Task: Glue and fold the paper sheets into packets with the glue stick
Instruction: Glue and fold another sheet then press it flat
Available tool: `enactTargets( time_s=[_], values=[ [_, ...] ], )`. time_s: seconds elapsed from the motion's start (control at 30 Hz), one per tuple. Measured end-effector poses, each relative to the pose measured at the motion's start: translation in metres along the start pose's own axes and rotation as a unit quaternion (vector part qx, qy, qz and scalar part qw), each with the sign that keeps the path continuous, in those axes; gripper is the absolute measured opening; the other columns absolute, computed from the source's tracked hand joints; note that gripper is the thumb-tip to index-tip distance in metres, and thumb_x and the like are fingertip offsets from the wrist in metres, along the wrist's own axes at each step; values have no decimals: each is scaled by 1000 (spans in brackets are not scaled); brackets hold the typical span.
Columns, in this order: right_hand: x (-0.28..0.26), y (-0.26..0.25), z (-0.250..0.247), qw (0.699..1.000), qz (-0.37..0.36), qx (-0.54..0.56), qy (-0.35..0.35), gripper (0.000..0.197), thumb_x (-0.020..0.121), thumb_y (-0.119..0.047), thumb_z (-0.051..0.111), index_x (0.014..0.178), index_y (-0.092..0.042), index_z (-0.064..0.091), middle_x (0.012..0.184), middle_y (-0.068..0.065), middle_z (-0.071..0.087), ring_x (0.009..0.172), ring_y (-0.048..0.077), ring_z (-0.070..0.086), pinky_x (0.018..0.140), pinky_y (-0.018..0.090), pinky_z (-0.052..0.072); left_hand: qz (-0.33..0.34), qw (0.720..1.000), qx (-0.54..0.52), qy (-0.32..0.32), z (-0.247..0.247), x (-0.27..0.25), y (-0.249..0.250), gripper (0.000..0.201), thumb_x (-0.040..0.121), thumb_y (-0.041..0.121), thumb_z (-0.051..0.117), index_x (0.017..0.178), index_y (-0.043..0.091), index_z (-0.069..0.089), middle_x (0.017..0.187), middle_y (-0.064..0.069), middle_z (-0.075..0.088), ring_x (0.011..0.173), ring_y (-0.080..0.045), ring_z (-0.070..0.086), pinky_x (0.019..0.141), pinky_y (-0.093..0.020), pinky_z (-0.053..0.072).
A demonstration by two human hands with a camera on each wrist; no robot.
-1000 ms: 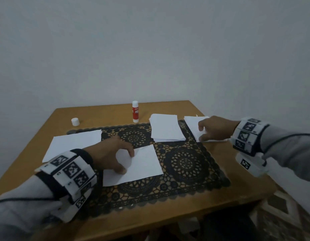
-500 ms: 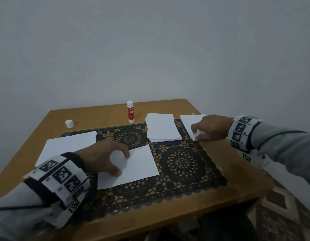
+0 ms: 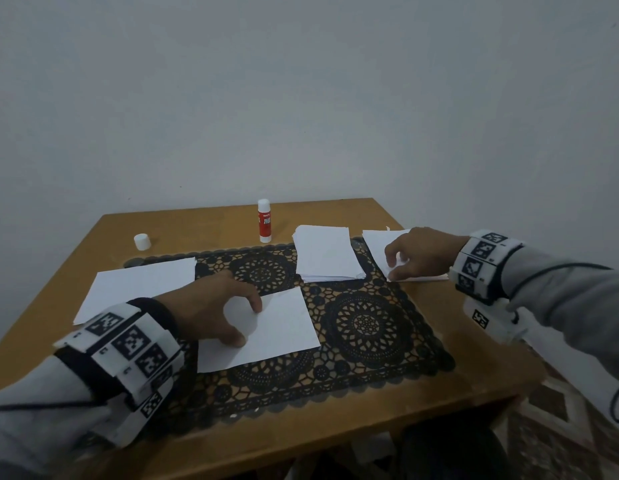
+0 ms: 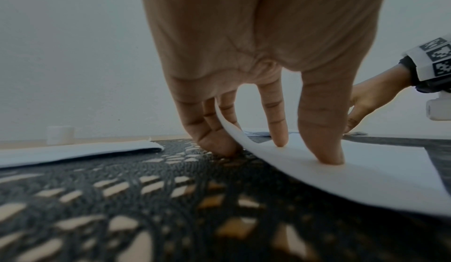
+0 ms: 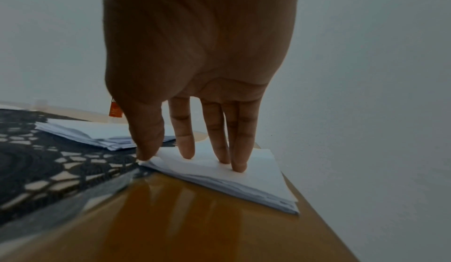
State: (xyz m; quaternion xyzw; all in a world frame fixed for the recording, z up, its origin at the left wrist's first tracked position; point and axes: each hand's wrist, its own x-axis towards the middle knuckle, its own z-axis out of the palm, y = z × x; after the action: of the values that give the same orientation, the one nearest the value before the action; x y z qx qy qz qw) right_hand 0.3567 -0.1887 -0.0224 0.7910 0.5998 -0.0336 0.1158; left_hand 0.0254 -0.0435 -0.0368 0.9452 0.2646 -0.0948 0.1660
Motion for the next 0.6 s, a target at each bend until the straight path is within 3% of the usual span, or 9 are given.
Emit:
enactTargets(
  time_s=[0.17,0.3,0.47,0.6],
  values=[
    [0,-2,-2,1000,7,14,5,26,91,-42,62,106,-22,69,100,-6,59,89,12,49,76,24,33,-1,1000,2,-2,0,0,1,44,75,39,77,111,45,53,118,7,45,109,-13,44,94,-28,41],
    [-1,-4,-1,999,21,25,10,30,90,-49,60,99,-22,68,93,-8,58,88,13,51,76,25,34,1,1000,4,0,0,-1,1,45,74,39,78,111,44,54,117,6,45,108,-14,45,95,-31,42],
    [2,-10,5,999,44,-2,24,34,84,-50,64,96,-18,66,101,-1,69,91,18,60,78,30,48,-2,1000,1,0,0,-1,1,45,73,39,78,111,45,54,115,7,45,107,-14,46,94,-30,42],
    [3,-17,1,998,48,-33,-1,44,88,-54,59,102,-13,64,106,3,67,98,22,61,83,32,48,-1,1000,2,2,0,-1,2,45,73,39,78,110,46,54,116,7,45,107,-14,46,95,-31,43]
  ],
)
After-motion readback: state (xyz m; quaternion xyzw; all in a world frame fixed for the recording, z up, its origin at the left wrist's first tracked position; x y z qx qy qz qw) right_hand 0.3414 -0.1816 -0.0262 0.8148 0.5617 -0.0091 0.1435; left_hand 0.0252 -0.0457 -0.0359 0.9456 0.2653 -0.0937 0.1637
